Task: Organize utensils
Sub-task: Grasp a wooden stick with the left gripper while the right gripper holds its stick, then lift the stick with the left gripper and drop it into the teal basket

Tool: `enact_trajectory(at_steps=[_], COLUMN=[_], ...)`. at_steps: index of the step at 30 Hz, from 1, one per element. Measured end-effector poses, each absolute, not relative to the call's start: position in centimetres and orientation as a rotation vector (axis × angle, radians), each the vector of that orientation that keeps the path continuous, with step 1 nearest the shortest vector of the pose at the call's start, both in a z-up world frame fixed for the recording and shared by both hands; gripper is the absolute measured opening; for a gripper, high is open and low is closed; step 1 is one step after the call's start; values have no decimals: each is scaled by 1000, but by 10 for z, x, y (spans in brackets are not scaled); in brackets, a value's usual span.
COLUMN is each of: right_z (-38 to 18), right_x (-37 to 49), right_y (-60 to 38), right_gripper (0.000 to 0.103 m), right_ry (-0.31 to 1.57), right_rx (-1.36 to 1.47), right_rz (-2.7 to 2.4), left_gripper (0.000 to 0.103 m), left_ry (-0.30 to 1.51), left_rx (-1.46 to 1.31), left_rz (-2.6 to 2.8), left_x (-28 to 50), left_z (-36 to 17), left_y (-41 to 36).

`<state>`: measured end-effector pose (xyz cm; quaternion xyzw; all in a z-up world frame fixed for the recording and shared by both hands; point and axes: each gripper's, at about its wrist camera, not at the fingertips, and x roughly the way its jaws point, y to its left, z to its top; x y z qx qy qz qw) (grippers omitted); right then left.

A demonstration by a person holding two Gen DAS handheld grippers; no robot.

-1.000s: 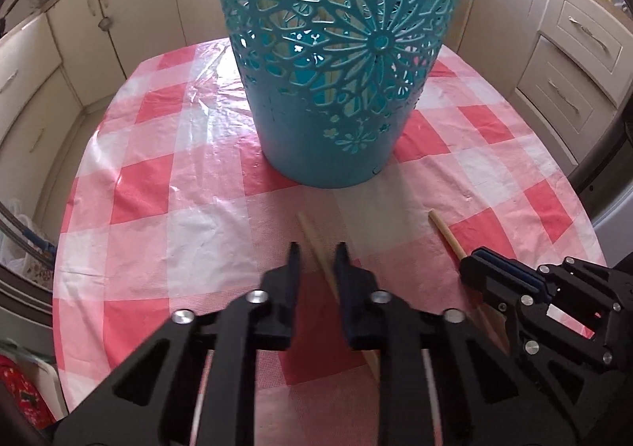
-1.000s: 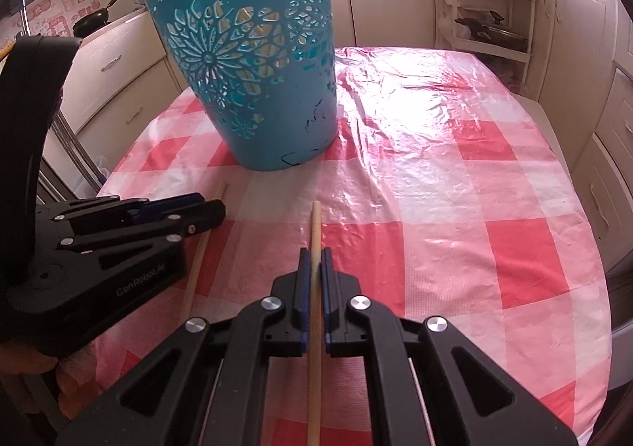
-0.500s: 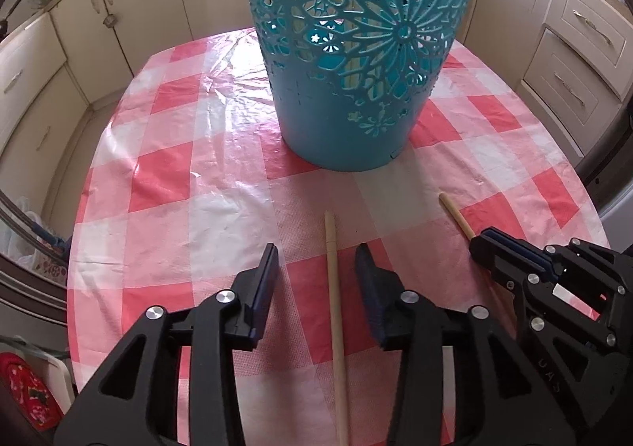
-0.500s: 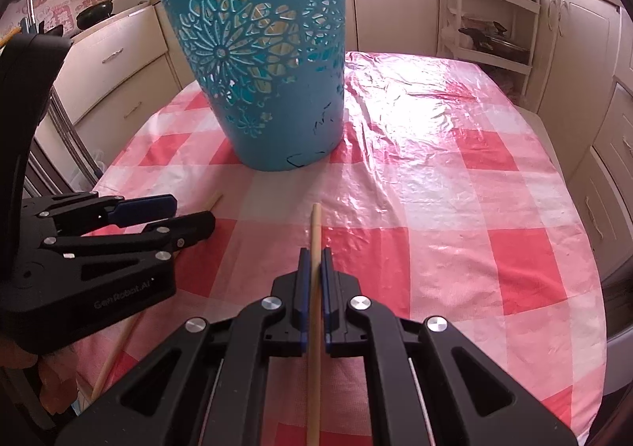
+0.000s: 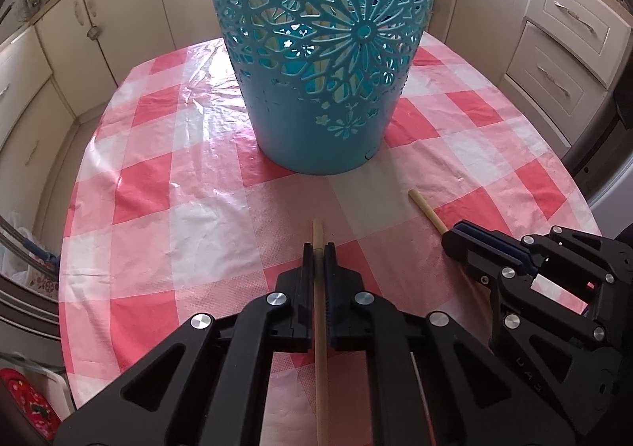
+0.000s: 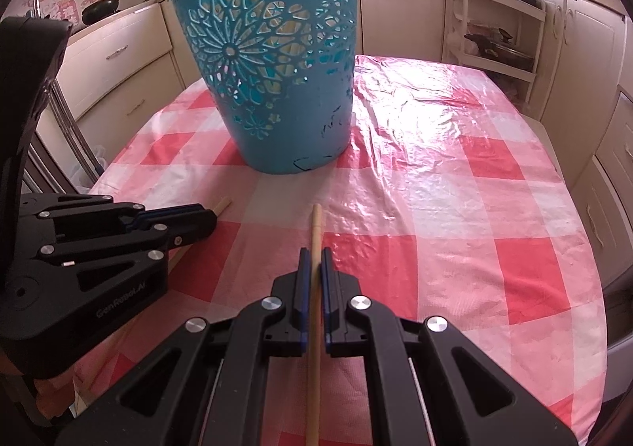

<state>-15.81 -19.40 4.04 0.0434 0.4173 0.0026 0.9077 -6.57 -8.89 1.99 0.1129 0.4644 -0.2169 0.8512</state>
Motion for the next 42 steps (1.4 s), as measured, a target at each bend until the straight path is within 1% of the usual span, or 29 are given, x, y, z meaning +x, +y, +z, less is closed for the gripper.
enact_trajectory(at_steps=[6, 12, 17, 21, 27, 30, 34, 42], right_z=[40, 40, 40, 40, 40, 40, 40, 40], right_x=[-158, -159, -159, -159, -159, -159, -157, -156], right_y=[-193, -192, -192, -193, -194, -194, -194, -192], right_gripper=[6, 6, 6, 6, 6, 6, 6, 6], right_ry=[856, 854, 854, 854, 854, 854, 855, 856], right_rx=[78, 75, 80, 88, 101, 101, 99, 89], right_rz=[7, 5, 5, 4, 6, 9, 14, 15], left_gripper=[5, 5, 5, 5, 5, 5, 5, 5], left_ry=[951, 890, 764, 632, 455, 375, 311, 360], left_rx=[224, 127, -10, -64, -156, -172, -154, -135], left_rz=[-473, -555, -627, -630, -566, -500, -412, -315], left_x=[-73, -86, -81, -66, -25, -5, 18, 55], left_z=[40, 91, 162, 217, 267, 276, 271, 224], left_y=[-83, -61, -41, -43, -56, -67, -83, -96])
